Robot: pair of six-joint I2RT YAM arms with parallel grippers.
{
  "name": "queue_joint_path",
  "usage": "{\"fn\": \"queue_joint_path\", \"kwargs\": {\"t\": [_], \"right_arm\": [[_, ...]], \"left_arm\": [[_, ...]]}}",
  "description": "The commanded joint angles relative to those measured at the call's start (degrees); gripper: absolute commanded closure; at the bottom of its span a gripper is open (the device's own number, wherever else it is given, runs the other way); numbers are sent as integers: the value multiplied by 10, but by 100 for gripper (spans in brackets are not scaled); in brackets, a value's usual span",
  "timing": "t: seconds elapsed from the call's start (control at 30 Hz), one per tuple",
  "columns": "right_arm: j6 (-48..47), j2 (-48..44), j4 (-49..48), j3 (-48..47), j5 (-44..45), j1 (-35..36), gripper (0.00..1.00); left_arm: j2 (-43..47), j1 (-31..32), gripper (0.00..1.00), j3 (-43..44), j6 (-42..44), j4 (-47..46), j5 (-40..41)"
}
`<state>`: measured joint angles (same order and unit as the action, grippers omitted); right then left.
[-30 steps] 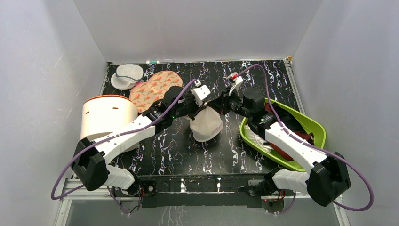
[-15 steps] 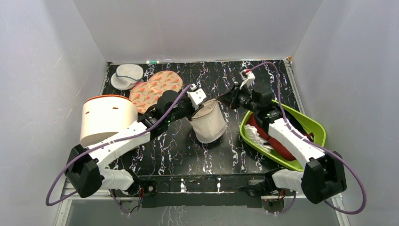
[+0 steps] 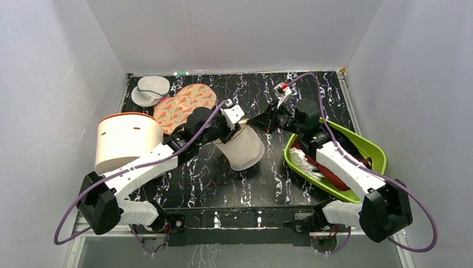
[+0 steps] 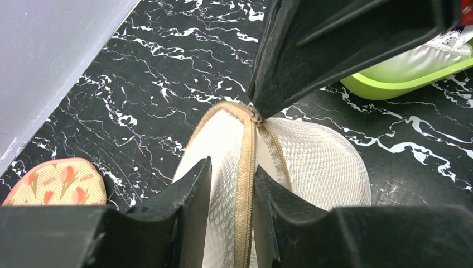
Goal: Unzip the laundry bag and remove the bra
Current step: Unzip the laundry bag at the center of the board.
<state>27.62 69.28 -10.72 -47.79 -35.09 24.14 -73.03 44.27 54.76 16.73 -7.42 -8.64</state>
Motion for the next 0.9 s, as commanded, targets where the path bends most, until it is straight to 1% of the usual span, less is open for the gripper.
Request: {"fn": "queue_joint_path", "kwargs": {"t": [0.0,0.03,0.13,0.3,0.4,0.57,0.73,0.87], "right_arm": [[1,-33,-66,-23,3,6,100],[2,-34,-66,-26,2,6,100],[6,-33,-73,-29,0,15,100],[12,-26,-78,-23,6,45,100],[16,-27,-83,-14,22,56,100],[30,-27,-95,-5,51,57,100],[50,-40,-84,15,97,48,100],[64,-44,-69,23,112,14,100]], "left_arm": [[2,0,69,25,5,7,10],[2,0,70,25,5,6,11],[0,0,76,28,4,8,15],[0,1,78,28,-1,6,18],[-1,3,83,28,0,7,12],[0,4,99,30,3,11,10],[9,4,100,24,7,4,17],[18,5,100,18,10,-4,20]]}}
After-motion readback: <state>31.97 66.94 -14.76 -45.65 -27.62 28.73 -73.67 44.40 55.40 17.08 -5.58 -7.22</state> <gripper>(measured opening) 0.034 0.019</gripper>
